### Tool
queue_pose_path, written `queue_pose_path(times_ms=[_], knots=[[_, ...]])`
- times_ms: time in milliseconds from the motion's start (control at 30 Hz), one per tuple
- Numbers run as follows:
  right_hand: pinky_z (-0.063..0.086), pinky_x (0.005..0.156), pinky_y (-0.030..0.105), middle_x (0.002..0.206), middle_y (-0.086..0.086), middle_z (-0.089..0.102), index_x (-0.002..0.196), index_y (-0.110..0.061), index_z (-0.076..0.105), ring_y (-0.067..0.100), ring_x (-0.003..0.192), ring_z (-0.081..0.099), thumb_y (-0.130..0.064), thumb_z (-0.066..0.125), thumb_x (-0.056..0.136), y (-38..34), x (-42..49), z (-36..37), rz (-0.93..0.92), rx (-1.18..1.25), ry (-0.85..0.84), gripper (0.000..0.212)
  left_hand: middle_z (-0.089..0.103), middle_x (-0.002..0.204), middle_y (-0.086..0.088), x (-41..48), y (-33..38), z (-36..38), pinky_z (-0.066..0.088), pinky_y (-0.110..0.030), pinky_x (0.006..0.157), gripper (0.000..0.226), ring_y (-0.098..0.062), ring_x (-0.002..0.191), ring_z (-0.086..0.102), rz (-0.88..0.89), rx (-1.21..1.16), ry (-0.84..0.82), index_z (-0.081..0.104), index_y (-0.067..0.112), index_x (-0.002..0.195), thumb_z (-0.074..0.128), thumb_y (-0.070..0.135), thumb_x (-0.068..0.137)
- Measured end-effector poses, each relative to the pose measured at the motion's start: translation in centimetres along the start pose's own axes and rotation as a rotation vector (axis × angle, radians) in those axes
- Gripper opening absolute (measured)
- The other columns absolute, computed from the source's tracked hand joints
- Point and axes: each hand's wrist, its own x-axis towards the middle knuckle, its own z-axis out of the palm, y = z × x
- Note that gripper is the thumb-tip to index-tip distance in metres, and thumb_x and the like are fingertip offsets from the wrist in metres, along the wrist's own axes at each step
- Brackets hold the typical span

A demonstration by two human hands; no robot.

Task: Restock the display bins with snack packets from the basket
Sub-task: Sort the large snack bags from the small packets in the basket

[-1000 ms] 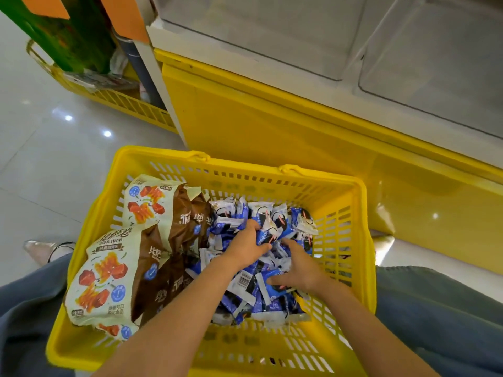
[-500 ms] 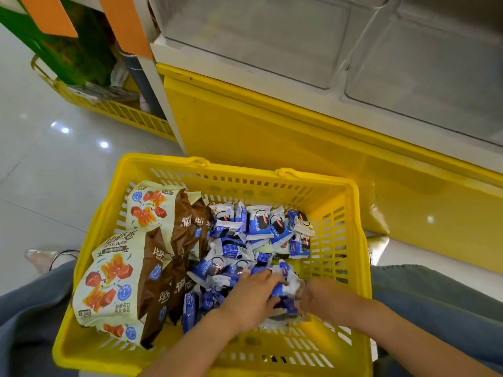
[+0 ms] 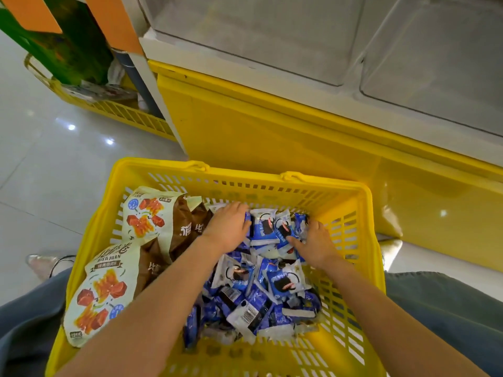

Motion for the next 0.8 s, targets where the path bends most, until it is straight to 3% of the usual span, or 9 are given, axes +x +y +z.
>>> queue_pose_path(times_ms=[200, 367, 433, 533, 667, 733, 800], knots=[[0.032, 0.107, 0.044, 0.135, 0.02, 0.043, 0.135, -0.002, 0.04, 0.034, 0.126, 0.037, -0.061, 0.04, 0.089, -0.6, 1.5, 0.7, 0.066, 0.13, 0.047, 0.074, 0.04, 0.132, -0.014, 1.8, 0.7, 0.9, 0.037, -0.036, 0.101, 0.046, -0.027, 0.122, 0.041, -0.104, -0.044, -0.09, 0.039, 0.005, 0.134, 0.042, 0.033, 0.098], [0.033, 0.102, 0.039, 0.137, 0.014, 0.037, 0.138, -0.01, 0.038, 0.03, 0.126, 0.038, -0.056, 0.046, 0.089, -0.5, 1.7, 1.3, 0.094, 0.409, 0.056, 0.068, 0.031, 0.142, -0.012, 1.0, 1.3, 3.2, 0.023, -0.035, 0.109, 0.052, -0.028, 0.131, 0.026, -0.141, -0.104, -0.08, 0.034, 0.008, 0.14, 0.04, 0.038, 0.098], [0.037, 0.093, 0.035, 0.128, 0.013, 0.043, 0.13, -0.01, 0.044, 0.028, 0.118, 0.043, -0.052, 0.047, 0.09, -0.7, 1.6, 1.5, 0.118, 0.505, 0.066, 0.058, 0.026, 0.15, -0.008, 1.0, 1.6, 3.5, 0.018, -0.035, 0.111, 0.054, -0.029, 0.136, 0.02, -0.187, -0.178, -0.075, 0.031, 0.012, 0.143, 0.038, 0.04, 0.098], [0.049, 0.083, 0.038, 0.1, 0.008, 0.055, 0.111, -0.011, 0.048, 0.025, 0.096, 0.057, -0.042, 0.054, 0.091, -1.3, 1.1, 1.5, 0.143, 0.765, 0.027, 0.038, 0.032, 0.149, -0.004, 0.9, 2.0, 3.6, 0.023, -0.037, 0.109, 0.051, -0.028, 0.137, 0.022, -0.234, -0.352, -0.049, 0.034, 0.016, 0.141, 0.039, 0.041, 0.097], [0.044, 0.061, 0.009, 0.096, -0.004, 0.053, 0.105, -0.017, 0.046, 0.009, 0.083, 0.053, -0.025, 0.055, 0.093, -2.4, -0.6, 2.0, 0.039, 0.836, -0.079, 0.017, 0.04, 0.142, -0.004, -0.2, 2.7, 4.1, 0.028, -0.032, 0.105, 0.05, -0.02, 0.133, 0.03, -0.301, -0.63, 0.027, 0.039, 0.015, 0.138, 0.045, 0.04, 0.095], [0.044, 0.065, 0.008, 0.103, 0.009, 0.054, 0.11, -0.018, 0.046, 0.015, 0.087, 0.053, -0.024, 0.046, 0.098, -2.6, -1.8, 2.2, 0.012, 0.907, -0.111, 0.014, 0.038, 0.141, -0.004, -1.2, 3.0, 4.4, 0.028, -0.027, 0.102, 0.054, -0.018, 0.131, 0.032, -0.327, -0.736, 0.065, 0.037, 0.014, 0.139, 0.05, 0.04, 0.093], [0.047, 0.087, 0.028, 0.117, 0.018, 0.052, 0.112, -0.023, 0.048, 0.024, 0.1, 0.054, -0.025, 0.035, 0.101, -2.7, -3.0, 2.1, -0.014, 0.956, -0.135, 0.016, 0.034, 0.139, -0.002, -2.1, 3.2, 4.3, 0.027, -0.024, 0.1, 0.062, -0.016, 0.13, 0.031, -0.324, -0.813, 0.075, 0.032, 0.015, 0.141, 0.055, 0.041, 0.09]])
